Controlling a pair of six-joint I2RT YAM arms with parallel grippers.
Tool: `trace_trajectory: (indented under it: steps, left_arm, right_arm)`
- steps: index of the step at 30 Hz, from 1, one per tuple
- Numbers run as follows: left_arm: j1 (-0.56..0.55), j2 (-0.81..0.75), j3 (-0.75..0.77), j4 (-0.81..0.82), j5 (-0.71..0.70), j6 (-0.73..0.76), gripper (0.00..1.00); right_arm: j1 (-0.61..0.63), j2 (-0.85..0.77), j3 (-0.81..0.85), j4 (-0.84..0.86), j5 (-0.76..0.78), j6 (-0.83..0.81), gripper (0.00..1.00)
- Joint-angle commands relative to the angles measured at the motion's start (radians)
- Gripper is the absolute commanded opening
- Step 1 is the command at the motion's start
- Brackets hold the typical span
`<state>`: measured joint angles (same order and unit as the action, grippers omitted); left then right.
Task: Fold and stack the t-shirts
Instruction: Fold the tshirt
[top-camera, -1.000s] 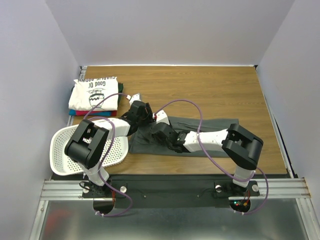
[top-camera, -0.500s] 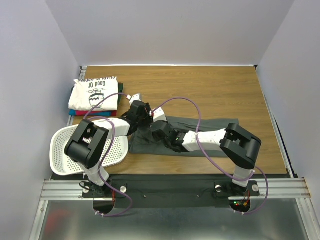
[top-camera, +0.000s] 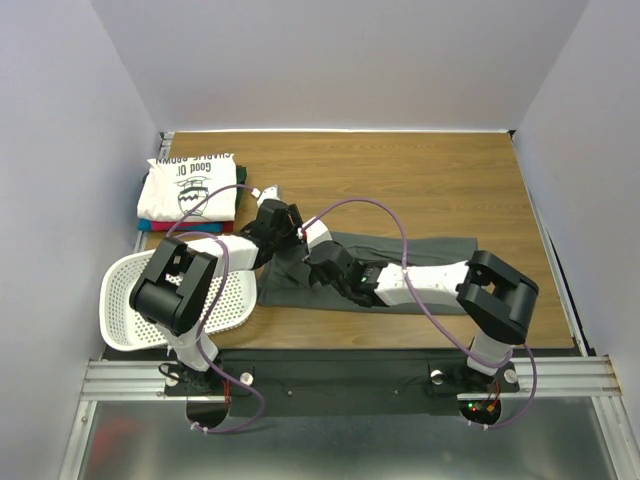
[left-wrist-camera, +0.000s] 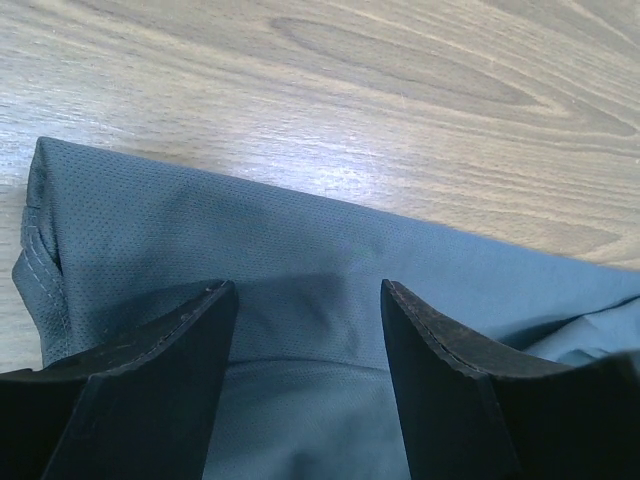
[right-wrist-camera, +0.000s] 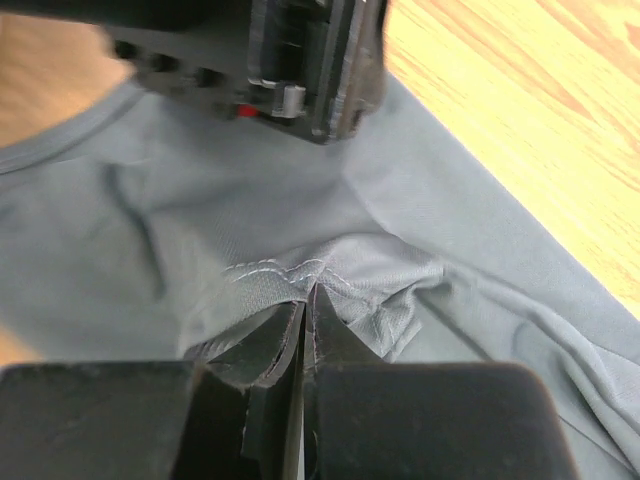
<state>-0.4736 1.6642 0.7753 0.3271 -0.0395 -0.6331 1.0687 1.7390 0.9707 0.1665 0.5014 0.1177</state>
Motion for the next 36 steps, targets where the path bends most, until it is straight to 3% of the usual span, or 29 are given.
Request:
trace_trajectory:
  steps: [1, 7, 11, 16, 22, 32, 36]
  left_arm:
    - [0.013, 0.016, 0.021, -0.011, 0.007, 0.029, 0.71]
    - [0.018, 0.008, 0.019, -0.017, 0.001, 0.041, 0.71]
    - [0.021, 0.003, 0.021, -0.025, -0.002, 0.047, 0.70]
    - [0.023, -0.007, 0.030, -0.045, -0.007, 0.059, 0.70]
    - [0.021, -0.041, 0.062, -0.068, -0.014, 0.064, 0.68]
    - [-0.039, -0.146, 0.096, -0.085, 0.006, 0.032, 0.68]
    - [-0.109, -0.126, 0.082, -0.076, -0.008, 0.006, 0.68]
  right_arm:
    - [0.010, -0.088, 0.028, -0.086, -0.121, -0.043, 0.04]
    - [0.011, -0.087, 0.063, -0.268, -0.244, -0.056, 0.10]
    - [0.016, -0.062, 0.066, -0.327, -0.297, -0.061, 0.38]
    - [0.020, -0.125, 0.042, -0.371, -0.241, -0.033, 0.49]
    - [-0.013, -0.231, 0.017, -0.378, -0.043, 0.043, 0.61]
    - [-0.358, -0.458, -0.122, -0.378, 0.028, 0.191, 0.63]
    - [-0.625, -0.524, -0.196, -0.380, -0.006, 0.208, 0.65]
